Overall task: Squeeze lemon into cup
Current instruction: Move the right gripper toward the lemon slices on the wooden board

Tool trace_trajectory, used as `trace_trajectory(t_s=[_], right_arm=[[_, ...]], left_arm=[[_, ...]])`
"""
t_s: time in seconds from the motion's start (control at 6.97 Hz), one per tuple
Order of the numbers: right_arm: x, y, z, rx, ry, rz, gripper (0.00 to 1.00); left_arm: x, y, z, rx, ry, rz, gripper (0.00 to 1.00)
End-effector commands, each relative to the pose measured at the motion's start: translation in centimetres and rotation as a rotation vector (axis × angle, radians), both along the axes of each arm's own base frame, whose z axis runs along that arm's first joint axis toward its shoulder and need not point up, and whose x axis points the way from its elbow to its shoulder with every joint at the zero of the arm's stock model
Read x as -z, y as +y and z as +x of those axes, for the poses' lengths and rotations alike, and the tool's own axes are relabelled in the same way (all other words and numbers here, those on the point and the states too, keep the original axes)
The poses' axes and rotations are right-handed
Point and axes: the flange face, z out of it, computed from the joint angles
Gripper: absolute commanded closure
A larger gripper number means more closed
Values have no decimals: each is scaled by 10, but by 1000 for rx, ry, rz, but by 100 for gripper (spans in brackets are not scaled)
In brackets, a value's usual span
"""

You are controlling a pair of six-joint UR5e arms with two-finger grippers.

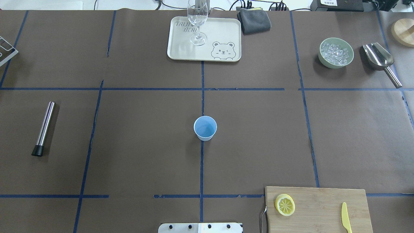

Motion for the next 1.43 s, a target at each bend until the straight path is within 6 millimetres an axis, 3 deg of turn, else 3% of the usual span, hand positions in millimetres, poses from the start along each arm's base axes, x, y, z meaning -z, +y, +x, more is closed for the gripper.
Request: trace_trajectory(t_s=[0.0,0.14,0.43,0.57,0.72,1.0,1.29], right_arm=[[18,-12,-60,106,-29,31,0],[43,-9,-82,104,-42,23,0],[137,13,-133,-22,-59,-50,0],[173,42,-174,-113,-14,-102,0],[195,65,-207,-134,-21,-121,0],[201,106,-258,-199,-95,-128,0],[227,156,-324,-219,-78,-99,0]], left_arm=[[33,-25,23,-44,3,66,0],[45,-34,39,-72,6,86,0],[53,-38,54,-80,11,86,0],[55,-40,54,-74,12,108,0],[53,-40,58,-79,7,107,0],[54,-40,86,-80,16,61,0],[56,-41,90,-75,21,70,0]])
